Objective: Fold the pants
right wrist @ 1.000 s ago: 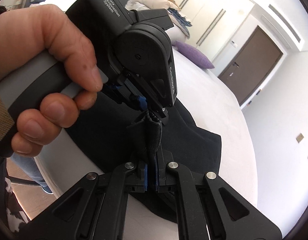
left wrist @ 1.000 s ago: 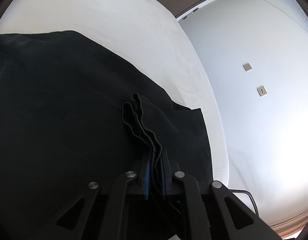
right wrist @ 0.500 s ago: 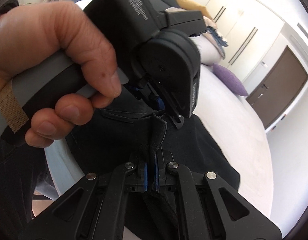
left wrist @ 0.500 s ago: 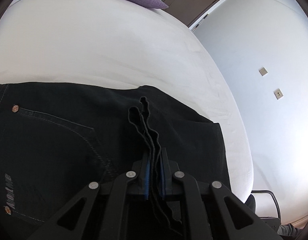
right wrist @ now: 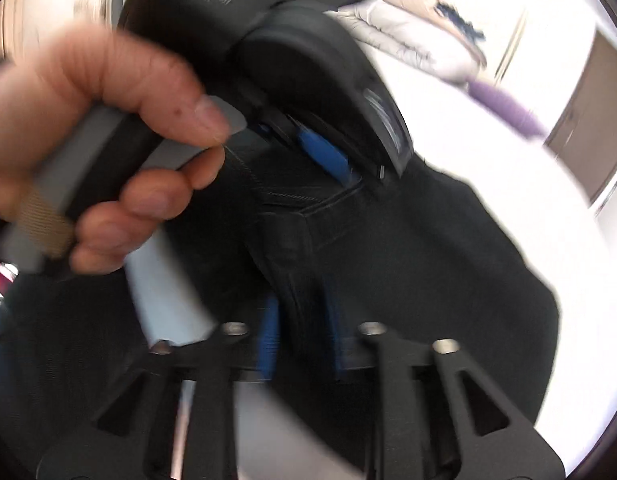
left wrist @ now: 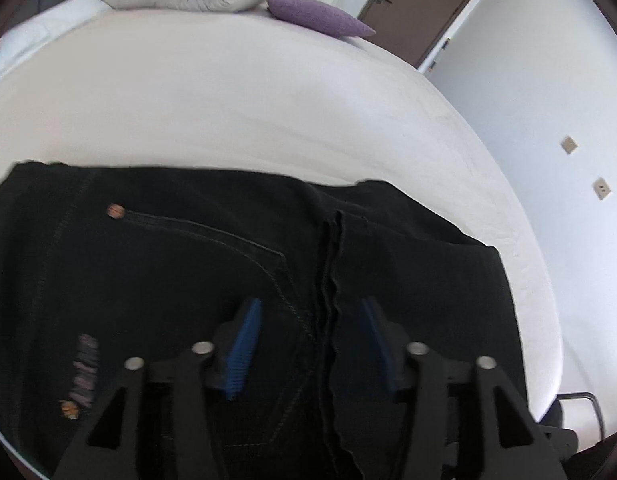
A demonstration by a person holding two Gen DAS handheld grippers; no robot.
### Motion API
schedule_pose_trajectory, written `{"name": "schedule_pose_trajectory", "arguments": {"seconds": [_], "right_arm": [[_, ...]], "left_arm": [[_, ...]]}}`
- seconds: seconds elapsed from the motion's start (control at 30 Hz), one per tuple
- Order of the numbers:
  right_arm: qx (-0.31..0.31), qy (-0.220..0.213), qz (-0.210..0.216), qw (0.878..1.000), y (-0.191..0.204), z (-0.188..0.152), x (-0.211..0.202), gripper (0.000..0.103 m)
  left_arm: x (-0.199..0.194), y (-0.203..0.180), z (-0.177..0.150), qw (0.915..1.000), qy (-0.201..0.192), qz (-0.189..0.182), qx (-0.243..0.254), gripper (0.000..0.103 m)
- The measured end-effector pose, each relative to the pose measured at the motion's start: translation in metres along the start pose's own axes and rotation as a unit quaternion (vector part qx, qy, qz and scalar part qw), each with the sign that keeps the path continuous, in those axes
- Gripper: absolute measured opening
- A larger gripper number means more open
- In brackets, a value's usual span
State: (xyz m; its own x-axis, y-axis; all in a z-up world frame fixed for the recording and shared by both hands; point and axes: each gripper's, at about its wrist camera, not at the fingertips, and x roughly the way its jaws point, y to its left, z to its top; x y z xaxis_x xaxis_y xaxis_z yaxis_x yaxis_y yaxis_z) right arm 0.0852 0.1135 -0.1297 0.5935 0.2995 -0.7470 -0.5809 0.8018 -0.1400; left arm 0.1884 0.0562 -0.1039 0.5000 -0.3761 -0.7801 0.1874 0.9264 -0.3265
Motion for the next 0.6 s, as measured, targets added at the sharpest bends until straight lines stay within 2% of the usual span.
{"name": "schedule_pose_trajectory", "arguments": {"seconds": [0.03,0.07,0.13,0.2,0.23,0.27,0.3,0.37,0.4,0.43,0.47,0.53,0.6], "right_arm": [[0.021,-0.014,0.021,0.999,-0.004,-0.008,-0.015,0.059],[0.046,-0.031,0.041,0.998,-0.010,-0.018,-0.033,0.065],[0.097,-0.049,0.079,0.991,-0.027,-0.037,-0.062,0.065],[0.166,-0.060,0.103,0.979,-0.054,-0.058,-0.087,0.065],[0.210,-0.066,0.123,0.968,-0.073,-0.069,-0.097,0.065],[0.252,-0.072,0.146,0.954,-0.093,-0.080,-0.105,0.060],[0.289,-0.079,0.162,0.940,-0.109,-0.089,-0.109,0.044],[0.370,-0.091,0.191,0.905,-0.152,-0.111,-0.115,0.029],[0.397,-0.098,0.203,0.890,-0.171,-0.119,-0.114,0.026],[0.418,-0.105,0.207,0.878,-0.191,-0.127,-0.115,0.020],[0.439,-0.105,0.210,0.867,-0.203,-0.132,-0.111,0.012],[0.475,-0.101,0.239,0.841,-0.229,-0.141,-0.095,0.012],[0.501,-0.099,0.242,0.825,-0.263,-0.147,-0.074,0.012]], "left_arm": [[-0.008,-0.004,0.000,0.9997,-0.015,0.019,0.008,0.063],[-0.015,-0.008,0.000,0.9990,-0.024,0.034,0.018,0.063],[-0.025,-0.022,-0.003,0.9965,-0.040,0.055,0.048,0.063],[-0.024,-0.049,-0.014,0.9915,-0.041,0.080,0.094,0.063],[-0.020,-0.060,-0.019,0.9883,-0.037,0.092,0.116,0.063],[-0.016,-0.067,-0.026,0.9843,-0.032,0.105,0.138,0.063],[-0.007,-0.076,-0.035,0.9778,-0.023,0.126,0.166,0.063],[0.020,-0.086,-0.053,0.9655,0.016,0.162,0.203,0.064],[0.022,-0.075,-0.063,0.9640,0.020,0.166,0.206,0.064],[0.021,-0.073,-0.069,0.9660,-0.002,0.162,0.201,0.065],[0.019,-0.070,-0.070,0.9682,-0.005,0.158,0.194,0.065],[0.015,-0.061,-0.072,0.9725,-0.002,0.150,0.178,0.065],[0.015,-0.064,-0.070,0.9715,0.005,0.154,0.180,0.065]]}}
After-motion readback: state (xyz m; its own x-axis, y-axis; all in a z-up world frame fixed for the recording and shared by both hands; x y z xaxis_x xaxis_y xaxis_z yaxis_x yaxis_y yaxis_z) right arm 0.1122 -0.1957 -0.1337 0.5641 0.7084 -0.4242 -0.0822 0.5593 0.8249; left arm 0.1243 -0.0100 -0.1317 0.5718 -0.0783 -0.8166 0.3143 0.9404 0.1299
